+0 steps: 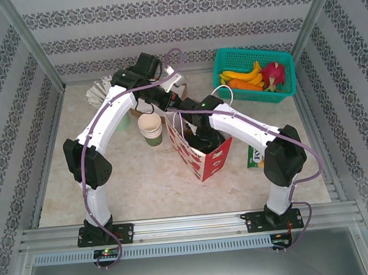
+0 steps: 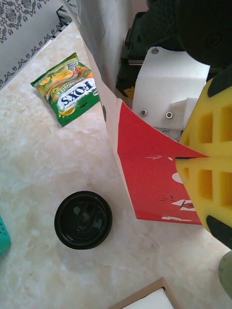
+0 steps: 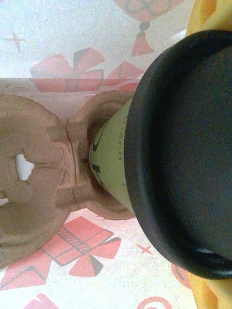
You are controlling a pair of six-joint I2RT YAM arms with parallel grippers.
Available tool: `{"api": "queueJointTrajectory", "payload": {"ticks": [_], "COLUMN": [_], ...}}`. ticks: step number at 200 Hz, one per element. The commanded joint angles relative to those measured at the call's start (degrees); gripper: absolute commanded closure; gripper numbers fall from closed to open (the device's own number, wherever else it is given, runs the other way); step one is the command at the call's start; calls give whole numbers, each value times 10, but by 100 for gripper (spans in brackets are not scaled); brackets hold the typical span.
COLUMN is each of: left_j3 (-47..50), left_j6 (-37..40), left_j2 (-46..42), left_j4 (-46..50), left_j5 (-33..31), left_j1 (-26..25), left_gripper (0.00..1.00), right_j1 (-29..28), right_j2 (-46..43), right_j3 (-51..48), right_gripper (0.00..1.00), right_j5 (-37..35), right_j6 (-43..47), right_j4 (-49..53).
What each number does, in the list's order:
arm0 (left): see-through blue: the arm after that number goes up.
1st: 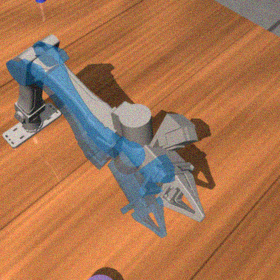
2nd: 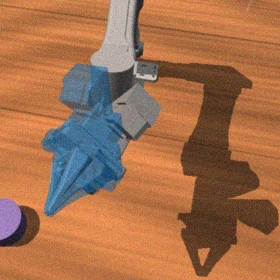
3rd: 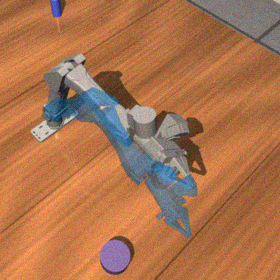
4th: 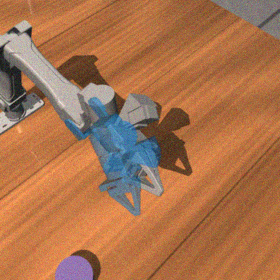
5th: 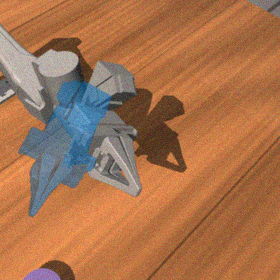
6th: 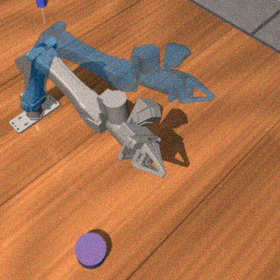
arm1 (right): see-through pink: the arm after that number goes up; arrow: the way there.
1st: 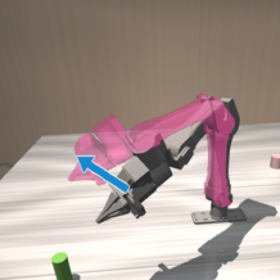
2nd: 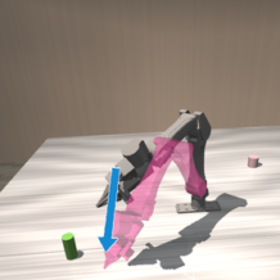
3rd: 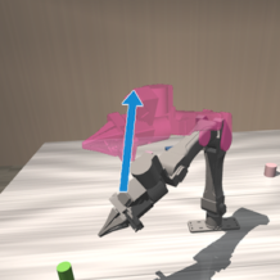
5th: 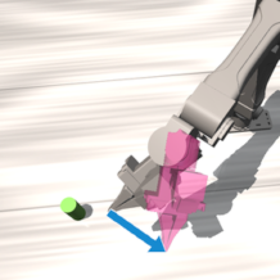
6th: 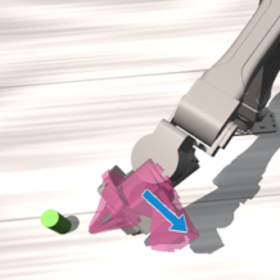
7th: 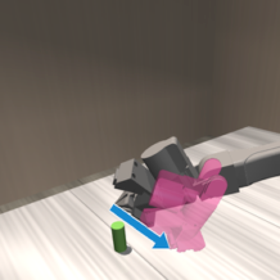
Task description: Pack the takeout coffee
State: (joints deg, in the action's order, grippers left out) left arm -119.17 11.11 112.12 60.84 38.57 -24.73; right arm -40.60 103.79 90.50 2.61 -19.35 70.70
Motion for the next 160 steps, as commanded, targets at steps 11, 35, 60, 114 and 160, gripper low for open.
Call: {"api": "queueJointTrajectory", "payload": {"ticks": [11, 35, 60, 114, 160], "left_j3": [-3, -5, -4, -3, -1], "left_j6": [-12, -15, -16, -21, -20], "left_j2": [-8, -9, -9, -10, -12], "left_j4": [-12, -10, -7, -15, -17], "left_j5": [7, 7, 7, 9, 9], "left_j1": [2, 2, 2, 1, 2], "left_gripper": [100, 100, 100, 100, 100], "right_j1": [3, 3, 3, 3, 3], "right_j2": [-14, -19, -26, -31, -33], "right_j3": [-13, -15, -15, -11, -29], "right_gripper": [29, 29, 29, 29, 29], "right_j5": [-12, -15, -19, -25, -25], "right_j6": [-14, -16, -13, -10, -17], "right_j4": [-14, -23, -24, -23, -32]}}
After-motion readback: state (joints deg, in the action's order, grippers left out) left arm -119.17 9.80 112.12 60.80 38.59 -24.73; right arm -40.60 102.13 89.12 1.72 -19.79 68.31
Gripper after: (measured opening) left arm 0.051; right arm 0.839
